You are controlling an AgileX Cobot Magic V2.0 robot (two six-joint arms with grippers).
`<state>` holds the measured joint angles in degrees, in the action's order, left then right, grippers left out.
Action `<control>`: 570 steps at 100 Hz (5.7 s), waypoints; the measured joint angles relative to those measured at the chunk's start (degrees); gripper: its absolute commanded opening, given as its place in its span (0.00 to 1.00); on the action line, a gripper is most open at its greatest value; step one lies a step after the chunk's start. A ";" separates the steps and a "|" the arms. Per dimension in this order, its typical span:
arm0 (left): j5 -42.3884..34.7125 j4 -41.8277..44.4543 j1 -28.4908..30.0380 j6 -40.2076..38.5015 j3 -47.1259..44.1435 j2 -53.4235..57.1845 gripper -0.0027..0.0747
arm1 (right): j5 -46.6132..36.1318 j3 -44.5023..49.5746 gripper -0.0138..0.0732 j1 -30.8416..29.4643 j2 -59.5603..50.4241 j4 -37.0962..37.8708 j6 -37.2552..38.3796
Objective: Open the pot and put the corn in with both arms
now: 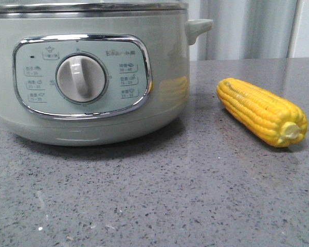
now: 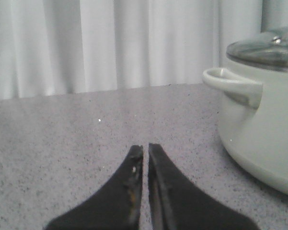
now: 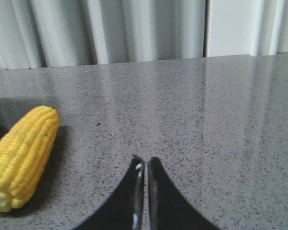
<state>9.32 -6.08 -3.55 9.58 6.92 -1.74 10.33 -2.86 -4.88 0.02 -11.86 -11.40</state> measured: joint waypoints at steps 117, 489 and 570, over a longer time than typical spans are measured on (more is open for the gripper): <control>-18.24 0.01 -12.44 0.00 20.95 -34.58 0.69 | 13.76 -19.23 0.09 0.00 24.82 -0.79 0.00; -5.80 2.80 -0.34 -0.37 21.22 -26.50 0.01 | 12.76 -19.23 0.09 0.00 24.82 -0.98 0.00; -32.62 3.73 2.25 -6.08 0.07 -38.50 0.01 | 12.76 -19.23 0.09 0.00 24.82 -0.98 0.00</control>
<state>-23.31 -2.35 -1.30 3.51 6.98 -40.24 23.09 -22.10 -4.88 24.84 -12.85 -11.40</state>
